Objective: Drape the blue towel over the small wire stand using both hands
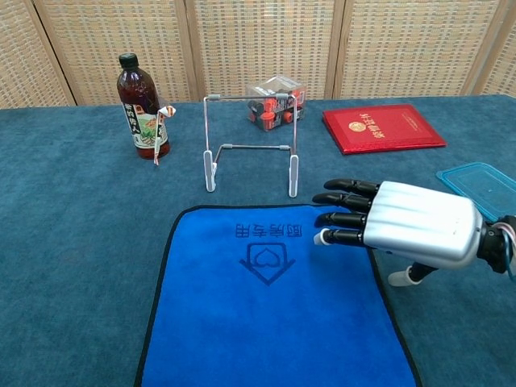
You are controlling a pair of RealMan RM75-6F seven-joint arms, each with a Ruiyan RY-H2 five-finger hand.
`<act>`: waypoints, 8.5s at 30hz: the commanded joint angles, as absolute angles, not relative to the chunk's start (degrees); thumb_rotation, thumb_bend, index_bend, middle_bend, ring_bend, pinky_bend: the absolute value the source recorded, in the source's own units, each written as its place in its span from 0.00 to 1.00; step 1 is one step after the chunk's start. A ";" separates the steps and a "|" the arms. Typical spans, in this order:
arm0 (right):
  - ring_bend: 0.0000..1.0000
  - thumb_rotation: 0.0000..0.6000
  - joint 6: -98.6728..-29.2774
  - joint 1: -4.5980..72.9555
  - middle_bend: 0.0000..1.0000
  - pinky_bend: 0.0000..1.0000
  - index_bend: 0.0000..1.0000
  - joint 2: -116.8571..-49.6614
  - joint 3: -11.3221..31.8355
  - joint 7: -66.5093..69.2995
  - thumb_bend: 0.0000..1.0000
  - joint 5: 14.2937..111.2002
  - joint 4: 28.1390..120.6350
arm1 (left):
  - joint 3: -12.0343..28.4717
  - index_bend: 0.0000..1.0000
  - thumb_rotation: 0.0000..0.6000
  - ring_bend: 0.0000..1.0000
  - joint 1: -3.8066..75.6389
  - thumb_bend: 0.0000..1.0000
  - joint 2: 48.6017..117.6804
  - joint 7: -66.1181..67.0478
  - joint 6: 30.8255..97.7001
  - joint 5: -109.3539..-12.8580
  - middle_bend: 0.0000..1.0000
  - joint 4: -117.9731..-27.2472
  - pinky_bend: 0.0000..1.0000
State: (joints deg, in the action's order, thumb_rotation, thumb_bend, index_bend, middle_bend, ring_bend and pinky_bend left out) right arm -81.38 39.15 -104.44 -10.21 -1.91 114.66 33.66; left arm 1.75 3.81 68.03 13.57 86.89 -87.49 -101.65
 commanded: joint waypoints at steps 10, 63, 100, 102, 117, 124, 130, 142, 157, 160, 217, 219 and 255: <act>0.06 1.00 -80.85 39.36 0.21 0.07 0.22 -106.11 -9.34 -1.53 0.00 112.48 35.01 | 1.74 0.00 1.00 0.00 3.72 0.00 67.82 12.96 87.10 -87.45 0.00 -101.47 0.00; 0.07 1.00 -82.90 39.46 0.23 0.10 0.47 -111.20 -9.80 7.33 0.41 108.95 30.66 | 1.31 0.00 1.00 0.00 5.45 0.00 68.21 13.99 84.24 -87.43 0.00 -100.65 0.00; 0.08 1.00 -81.26 41.32 0.25 0.11 0.61 -109.72 -9.64 8.05 0.45 107.91 33.71 | -4.20 0.46 1.00 0.00 37.05 0.00 91.98 -14.53 84.25 -122.03 0.00 -48.01 0.00; 0.08 1.00 -81.14 41.46 0.25 0.11 0.61 -109.66 -9.55 8.07 0.44 107.85 33.93 | -4.52 0.46 1.00 0.00 37.77 0.01 92.78 -14.90 84.45 -122.21 0.00 -46.85 0.00; 0.08 1.00 -79.78 42.76 0.26 0.11 0.61 -108.66 -9.16 8.62 0.45 107.65 36.72 | -8.79 0.48 1.00 0.00 42.05 0.06 99.46 -18.46 86.67 -122.14 0.00 -34.40 0.00; 0.08 1.00 -79.47 42.98 0.26 0.11 0.61 -108.18 -9.16 8.56 0.44 107.67 37.34 | -9.89 0.48 1.00 0.00 42.67 0.06 103.07 -20.93 86.30 -120.11 0.00 -29.56 0.00; 0.08 1.00 -79.40 43.18 0.26 0.11 0.61 -108.09 -8.86 8.59 0.45 107.52 37.76 | -11.07 0.48 1.00 0.00 43.24 0.07 105.23 -22.08 85.75 -118.81 0.00 -26.98 0.00; 0.08 1.00 -79.57 43.26 0.26 0.11 0.61 -107.93 -8.31 8.61 0.45 107.18 38.48 | -14.22 0.48 1.00 0.00 44.46 0.07 106.68 -23.82 85.51 -117.94 0.00 -25.16 0.00; 0.08 1.00 -79.19 42.95 0.26 0.11 0.61 -108.56 -8.42 8.88 0.45 107.04 37.82 | -16.45 0.48 1.00 0.00 44.81 0.07 107.06 -22.61 85.08 -116.62 0.00 -22.95 0.00; 0.08 1.00 -79.25 42.94 0.26 0.11 0.61 -108.67 -8.31 9.14 0.45 106.94 37.75 | -16.82 0.48 1.00 0.00 45.08 0.07 107.53 -22.25 84.50 -116.50 0.00 -22.81 0.00; 0.08 1.00 -80.04 42.55 0.28 0.12 0.61 -107.63 -7.99 8.57 0.45 106.92 39.60 | -17.45 0.69 1.00 0.00 46.48 0.41 110.78 -22.18 83.74 -112.79 0.00 -23.12 0.00; 0.08 1.00 -80.42 42.45 0.28 0.12 0.61 -107.48 -7.82 8.69 0.45 106.83 39.88 | -17.22 0.69 1.00 0.00 46.25 0.41 110.95 -22.57 84.31 -112.49 0.00 -22.98 0.00; 0.08 1.00 -81.29 45.43 0.28 0.12 0.62 -92.08 4.89 1.49 0.47 100.46 69.58 | -6.80 0.71 1.00 0.00 49.81 0.43 103.57 -20.83 95.52 -106.41 0.00 -32.95 0.00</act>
State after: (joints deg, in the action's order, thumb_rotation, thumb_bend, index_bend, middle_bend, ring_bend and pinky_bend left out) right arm -82.03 44.96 -93.08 3.87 2.23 101.25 68.31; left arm -7.20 49.37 104.14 -21.16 95.42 -106.46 -32.24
